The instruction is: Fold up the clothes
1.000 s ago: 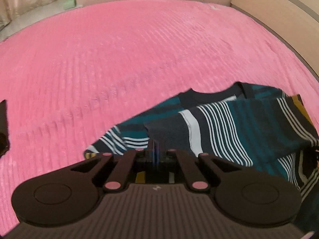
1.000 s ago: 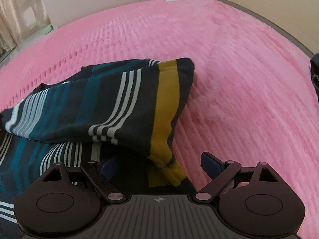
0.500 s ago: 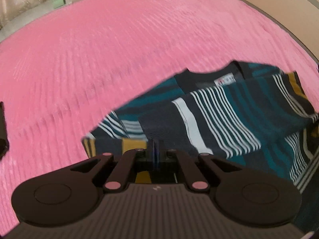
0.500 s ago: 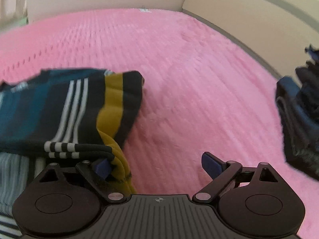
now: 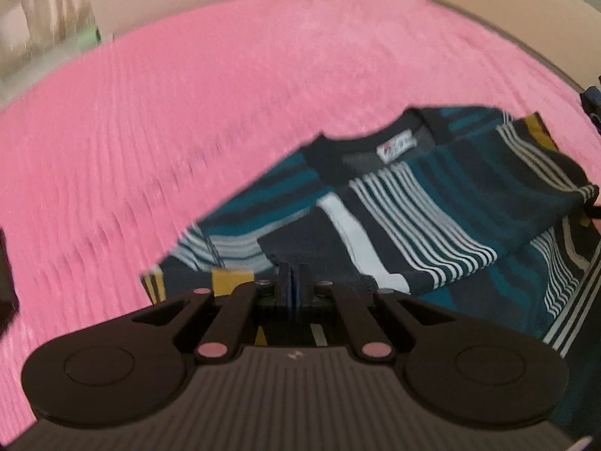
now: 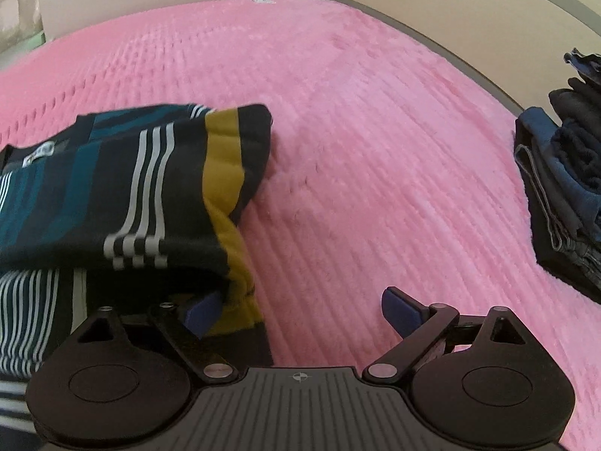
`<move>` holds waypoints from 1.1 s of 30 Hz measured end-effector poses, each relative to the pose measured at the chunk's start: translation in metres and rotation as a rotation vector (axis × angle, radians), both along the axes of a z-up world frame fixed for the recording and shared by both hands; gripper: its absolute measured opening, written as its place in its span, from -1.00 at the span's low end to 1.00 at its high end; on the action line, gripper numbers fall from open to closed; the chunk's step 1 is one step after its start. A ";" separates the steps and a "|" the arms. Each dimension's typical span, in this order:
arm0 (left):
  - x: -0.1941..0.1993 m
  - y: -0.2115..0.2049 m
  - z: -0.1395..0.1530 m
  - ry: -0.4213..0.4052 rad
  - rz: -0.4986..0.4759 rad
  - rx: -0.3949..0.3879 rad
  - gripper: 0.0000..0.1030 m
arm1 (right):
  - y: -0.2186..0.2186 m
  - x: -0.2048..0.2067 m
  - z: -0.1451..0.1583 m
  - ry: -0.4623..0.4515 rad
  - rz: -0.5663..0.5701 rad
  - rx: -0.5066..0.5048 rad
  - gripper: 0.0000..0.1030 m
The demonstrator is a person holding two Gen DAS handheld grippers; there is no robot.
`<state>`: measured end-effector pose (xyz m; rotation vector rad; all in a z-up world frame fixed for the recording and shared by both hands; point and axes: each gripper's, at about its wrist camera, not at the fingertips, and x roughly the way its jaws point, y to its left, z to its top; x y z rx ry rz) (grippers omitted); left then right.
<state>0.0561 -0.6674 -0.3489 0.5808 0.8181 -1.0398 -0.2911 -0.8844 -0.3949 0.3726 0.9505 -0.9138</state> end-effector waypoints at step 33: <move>0.031 -0.016 0.003 -0.190 0.005 -0.066 -1.00 | 0.015 0.005 0.003 -0.080 -0.003 -0.010 0.85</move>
